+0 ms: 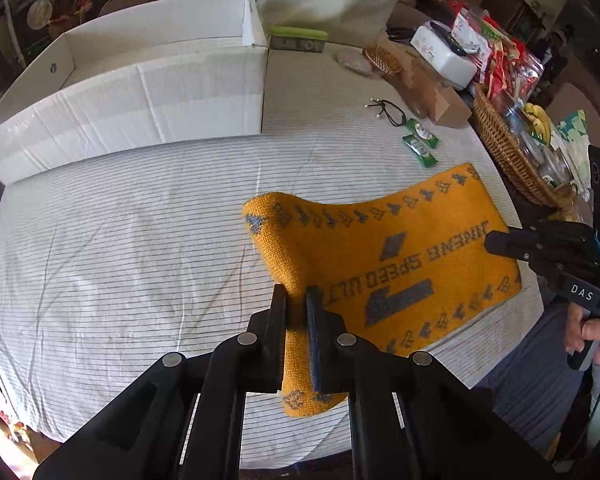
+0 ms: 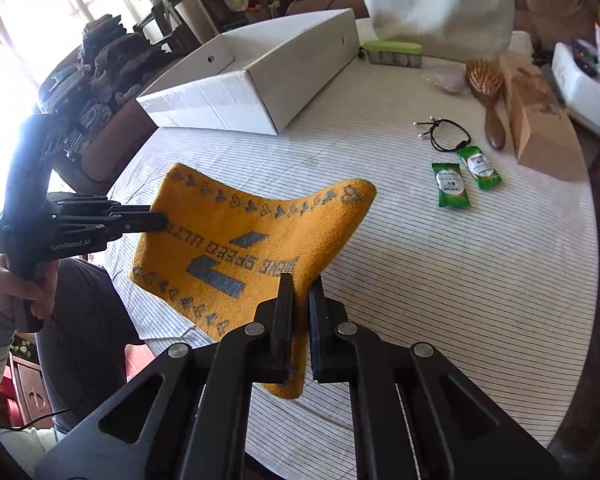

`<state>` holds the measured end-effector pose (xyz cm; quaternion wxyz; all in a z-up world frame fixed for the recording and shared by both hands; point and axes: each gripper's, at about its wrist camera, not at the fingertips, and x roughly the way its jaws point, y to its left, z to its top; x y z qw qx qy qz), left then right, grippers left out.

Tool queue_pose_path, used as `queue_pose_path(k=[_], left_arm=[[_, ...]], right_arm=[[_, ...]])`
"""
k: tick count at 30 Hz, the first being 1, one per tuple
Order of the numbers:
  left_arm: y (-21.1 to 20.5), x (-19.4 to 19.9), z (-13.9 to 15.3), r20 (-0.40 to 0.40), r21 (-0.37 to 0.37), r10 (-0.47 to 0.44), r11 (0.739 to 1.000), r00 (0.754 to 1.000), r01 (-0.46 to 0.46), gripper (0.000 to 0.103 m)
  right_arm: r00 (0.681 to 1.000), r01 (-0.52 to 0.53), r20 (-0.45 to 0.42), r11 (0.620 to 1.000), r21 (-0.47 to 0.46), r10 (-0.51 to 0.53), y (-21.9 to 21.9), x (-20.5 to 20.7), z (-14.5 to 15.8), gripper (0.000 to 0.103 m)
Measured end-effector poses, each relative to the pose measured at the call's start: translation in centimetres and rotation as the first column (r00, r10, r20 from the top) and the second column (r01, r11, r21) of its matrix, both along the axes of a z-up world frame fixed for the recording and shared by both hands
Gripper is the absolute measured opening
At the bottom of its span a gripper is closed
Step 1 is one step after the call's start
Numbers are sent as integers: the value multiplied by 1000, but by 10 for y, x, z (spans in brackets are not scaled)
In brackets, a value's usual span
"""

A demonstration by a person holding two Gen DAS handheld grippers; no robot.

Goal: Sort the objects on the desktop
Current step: 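Lift the orange towel with the left gripper toward the white box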

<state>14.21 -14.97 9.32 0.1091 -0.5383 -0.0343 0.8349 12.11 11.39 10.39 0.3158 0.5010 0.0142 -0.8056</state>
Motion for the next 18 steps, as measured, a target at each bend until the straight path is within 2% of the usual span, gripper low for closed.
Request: queue_pose_path(k=[7,12,18], left_arm=[[-7,-12,54,-72,-7,1,1000,997,-2,8],[-32,-32,101,-111,18,36,999,993,-35,8],[-70,-64,146,-138,11,81,997,987,-80,8]], right_arm=[[997,-2,-81,1000,-16,1,-10,2,47,7],[988,-30,-153,999,-33,25,-31,-7,93,7],[977,-59,-210,996,-70,43,-73,-36,141,7]])
